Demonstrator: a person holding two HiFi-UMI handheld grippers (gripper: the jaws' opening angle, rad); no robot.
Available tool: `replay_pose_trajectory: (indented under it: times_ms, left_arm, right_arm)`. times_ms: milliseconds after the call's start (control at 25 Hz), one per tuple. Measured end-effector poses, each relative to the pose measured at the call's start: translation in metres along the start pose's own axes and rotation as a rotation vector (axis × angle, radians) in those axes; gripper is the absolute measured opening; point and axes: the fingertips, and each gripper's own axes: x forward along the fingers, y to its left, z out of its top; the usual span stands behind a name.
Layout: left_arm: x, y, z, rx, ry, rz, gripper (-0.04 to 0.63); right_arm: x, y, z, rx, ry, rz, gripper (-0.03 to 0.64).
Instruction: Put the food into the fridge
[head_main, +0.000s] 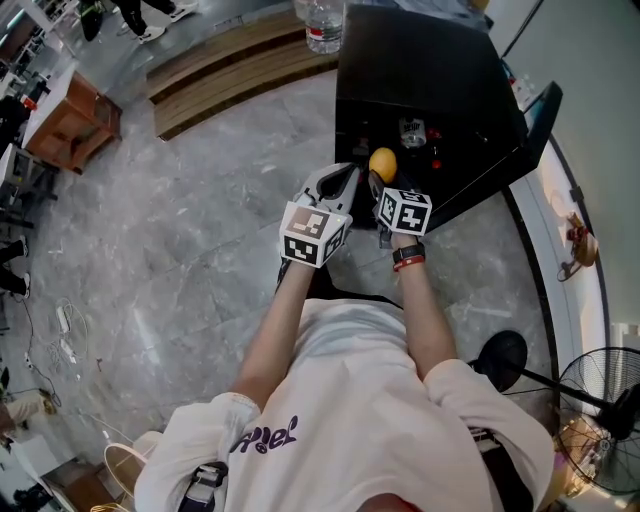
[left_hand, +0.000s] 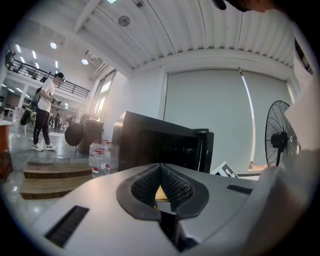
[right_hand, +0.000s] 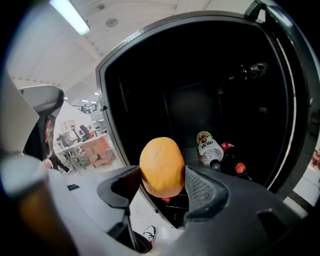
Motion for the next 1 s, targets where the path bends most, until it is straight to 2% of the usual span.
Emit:
replay_pose_trajectory:
  times_ms: [640,1000]
  left_arm:
    - [0.014,0.02,-0.003,0.0,-0.004,-0.02,0.018]
    - [0.01,0.031,-0.01,-0.017,0.003,-0.008,0.018]
  right_arm:
    - [0.053,-0.024,-0.005,-0.026,0.029,-0.047,0.291]
    - [0.082,-0.03,-0.014,-0.06,0.07,-0.031,0.292]
